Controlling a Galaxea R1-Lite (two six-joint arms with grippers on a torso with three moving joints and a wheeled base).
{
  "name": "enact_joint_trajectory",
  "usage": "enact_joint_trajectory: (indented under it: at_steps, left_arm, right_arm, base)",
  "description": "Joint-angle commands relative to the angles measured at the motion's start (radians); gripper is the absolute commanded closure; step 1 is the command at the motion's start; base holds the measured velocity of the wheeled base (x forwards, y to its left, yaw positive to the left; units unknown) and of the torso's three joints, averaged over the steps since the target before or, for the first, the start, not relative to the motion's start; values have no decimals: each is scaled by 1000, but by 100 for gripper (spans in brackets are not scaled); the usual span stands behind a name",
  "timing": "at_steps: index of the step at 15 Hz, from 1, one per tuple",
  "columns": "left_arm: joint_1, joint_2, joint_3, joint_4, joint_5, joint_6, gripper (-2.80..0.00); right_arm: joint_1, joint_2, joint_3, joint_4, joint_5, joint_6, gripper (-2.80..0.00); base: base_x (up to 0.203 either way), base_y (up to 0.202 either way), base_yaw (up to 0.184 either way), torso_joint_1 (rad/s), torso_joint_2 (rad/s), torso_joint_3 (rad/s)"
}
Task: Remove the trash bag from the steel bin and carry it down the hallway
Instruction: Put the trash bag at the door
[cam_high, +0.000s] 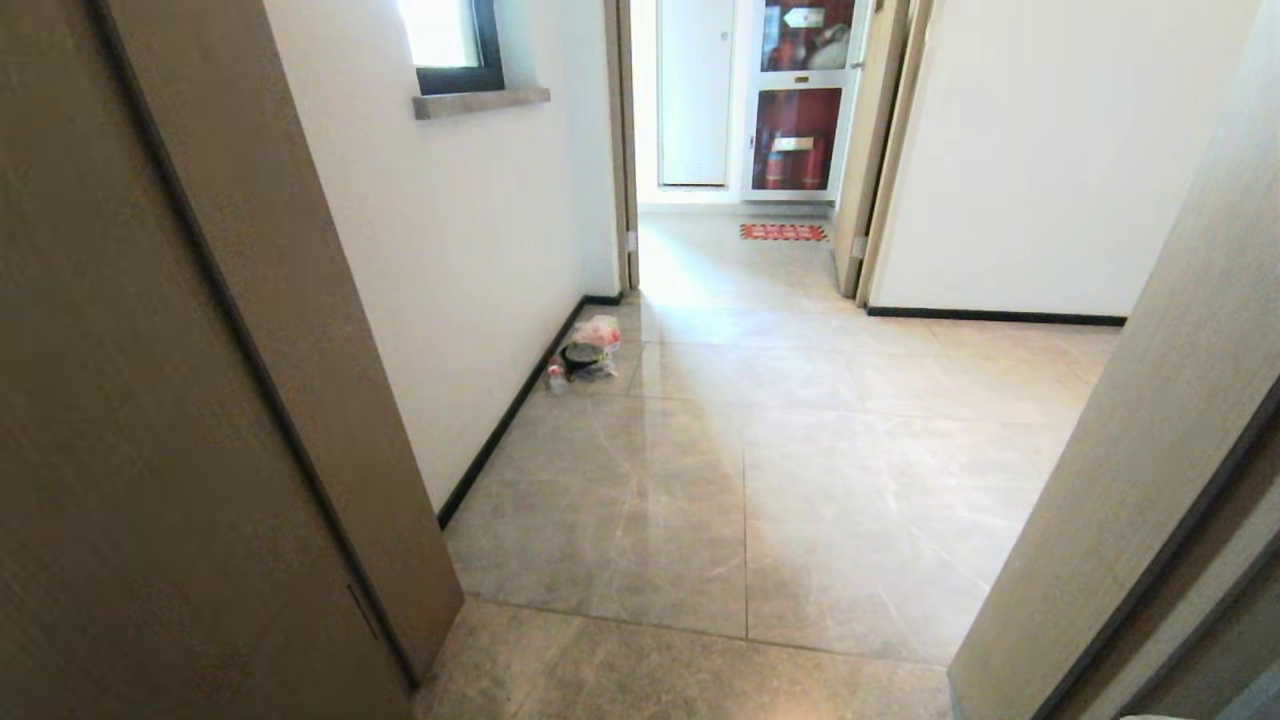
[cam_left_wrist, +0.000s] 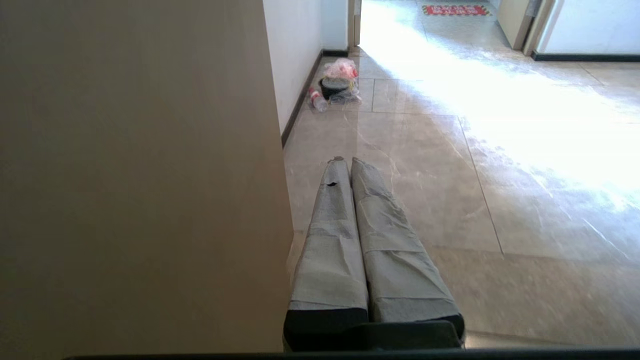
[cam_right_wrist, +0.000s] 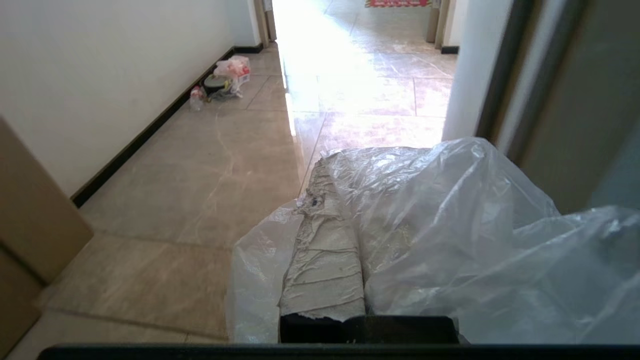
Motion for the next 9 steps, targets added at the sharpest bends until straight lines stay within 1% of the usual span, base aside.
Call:
enact_joint_trajectory:
  at_steps: [1, 6, 7, 9]
  left_arm:
    - [0, 0, 3, 0, 0, -1, 0]
    - [0, 0, 2, 0, 0, -1, 0]
    - [0, 0, 3, 0, 0, -1, 0]
    - [0, 0, 2, 1, 0, -1, 0]
  right_arm:
    - [0, 0, 2, 0, 0, 3, 0]
    - [0, 0, 2, -2, 0, -5, 0]
    - [0, 0, 2, 0, 1, -8, 0]
    - [0, 0, 2, 0, 2, -7, 0]
  base:
    - [194, 0, 1, 2, 5, 2]
    - [193, -4, 1, 3, 4, 3]
    - [199, -69, 13, 2, -2, -2]
    - [204, -156, 10, 2, 4, 2]
